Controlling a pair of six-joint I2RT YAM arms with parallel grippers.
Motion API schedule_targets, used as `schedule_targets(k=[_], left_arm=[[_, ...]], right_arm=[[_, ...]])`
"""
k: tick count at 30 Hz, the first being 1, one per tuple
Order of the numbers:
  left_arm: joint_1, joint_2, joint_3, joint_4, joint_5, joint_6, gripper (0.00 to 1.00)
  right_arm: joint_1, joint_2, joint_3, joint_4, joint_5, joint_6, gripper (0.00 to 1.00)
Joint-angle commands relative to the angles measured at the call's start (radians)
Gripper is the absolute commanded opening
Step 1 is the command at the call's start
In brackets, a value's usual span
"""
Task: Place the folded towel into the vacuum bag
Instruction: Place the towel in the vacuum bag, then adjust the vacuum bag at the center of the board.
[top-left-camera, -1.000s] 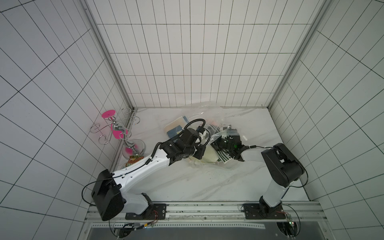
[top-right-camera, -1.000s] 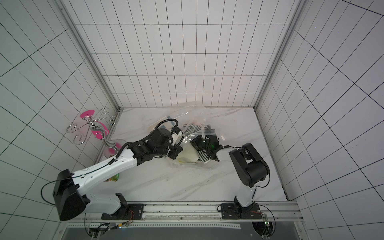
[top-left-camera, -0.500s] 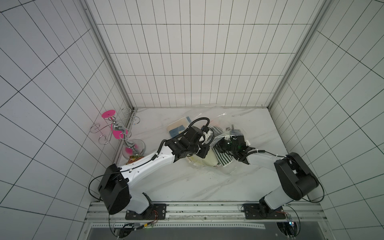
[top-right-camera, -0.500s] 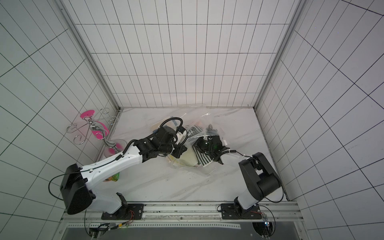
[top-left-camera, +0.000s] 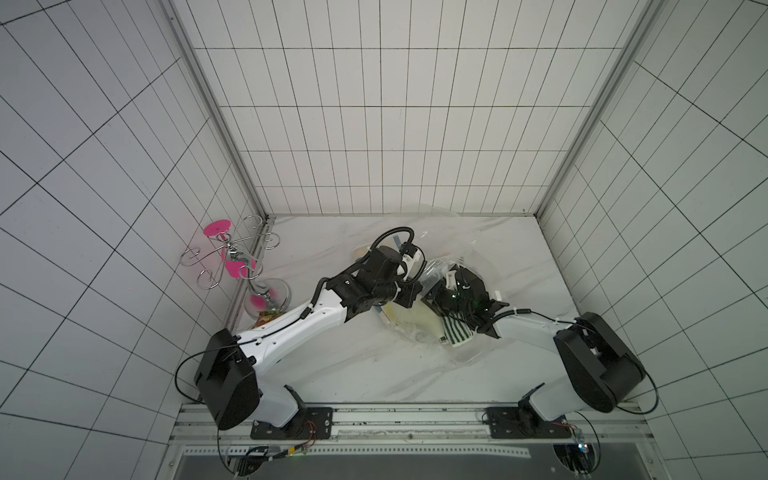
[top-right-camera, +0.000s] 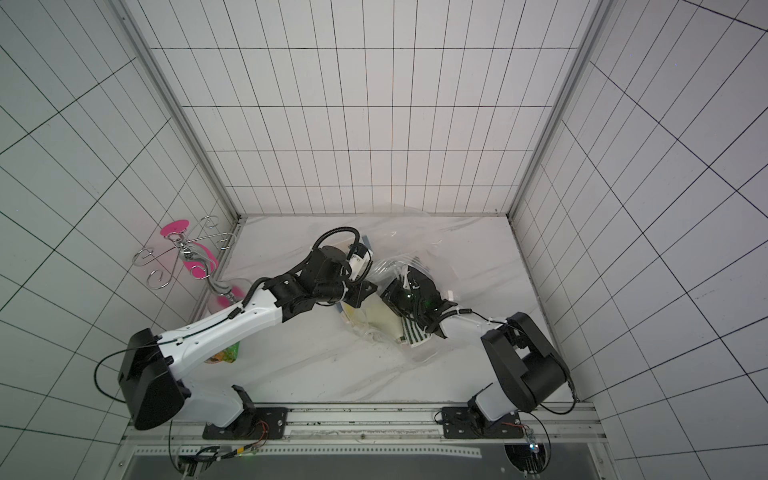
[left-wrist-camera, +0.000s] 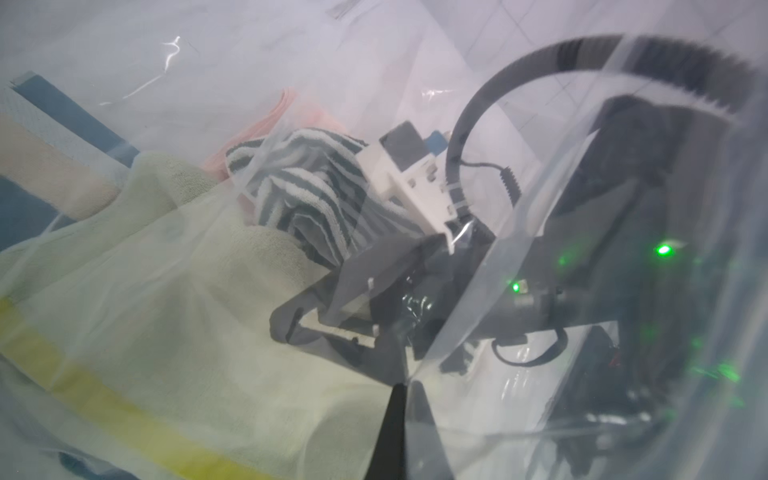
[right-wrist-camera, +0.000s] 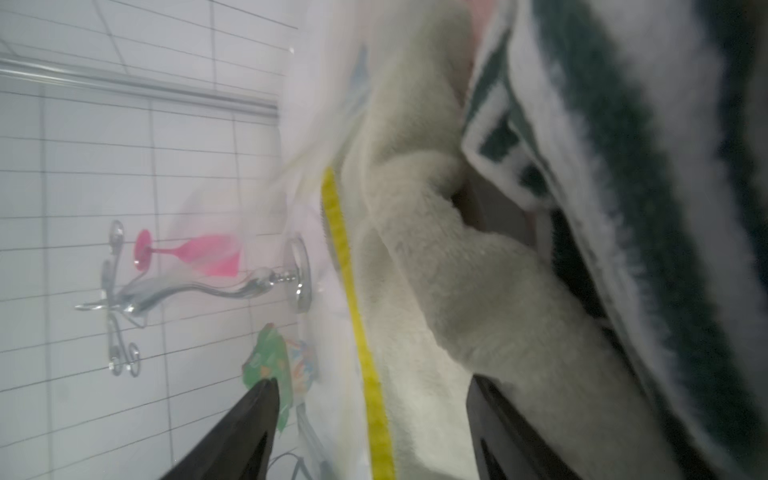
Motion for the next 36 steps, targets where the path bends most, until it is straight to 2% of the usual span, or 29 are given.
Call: schedule_targets(k=[1,5,9,13,17,20,24,26,30,32,36], left_arm=[[0.001,0.021,0.033,0.057,0.03,-0.025,0.0],[0.007,0.051,0.064,0.067,0.003,-0.03,0.0],[0.037,0.115,0.131,0.061,0.009,-0.051,0.0],[0.032,0.166,0.185,0.027,0.059,-0.047,0.0],[0.017,0.149,0.177,0.0,0.066,-0.021,0.0],[0.0,0.114,0.164,-0.029,0.079,0.012,0.0],[-0.034,0.084,0.135,-0.045,0.108,0.03,0.0],[-0.055,0.083,0.128,-0.045,0.113,0.037,0.0],[-0.095,0.105,0.135,-0.068,0.126,0.059,0.0],[-0.104,0.111,0.135,-0.081,0.123,0.071,0.0],[-0.105,0.111,0.121,-0.091,0.121,0.08,0.0]], right_arm=[[0.03,0.03,0.023,-0.065,0.168,-0.137,0.75],[0.057,0.051,0.005,-0.01,0.267,-0.239,0.74],[0.131,-0.007,-0.029,-0.046,0.382,-0.339,0.74],[0.175,-0.12,0.004,-0.229,0.491,-0.432,0.74],[0.183,-0.225,0.049,-0.456,0.586,-0.501,0.73],[0.183,-0.341,0.022,-0.592,0.634,-0.526,0.6],[0.165,-0.464,-0.042,-0.692,0.68,-0.546,0.24],[0.138,-0.462,-0.061,-0.682,0.687,-0.559,0.14],[0.031,-0.388,-0.058,-0.575,0.691,-0.612,0.08],[-0.024,-0.34,-0.052,-0.534,0.738,-0.607,0.04],[-0.141,-0.304,-0.074,-0.582,0.877,-0.422,0.03]])
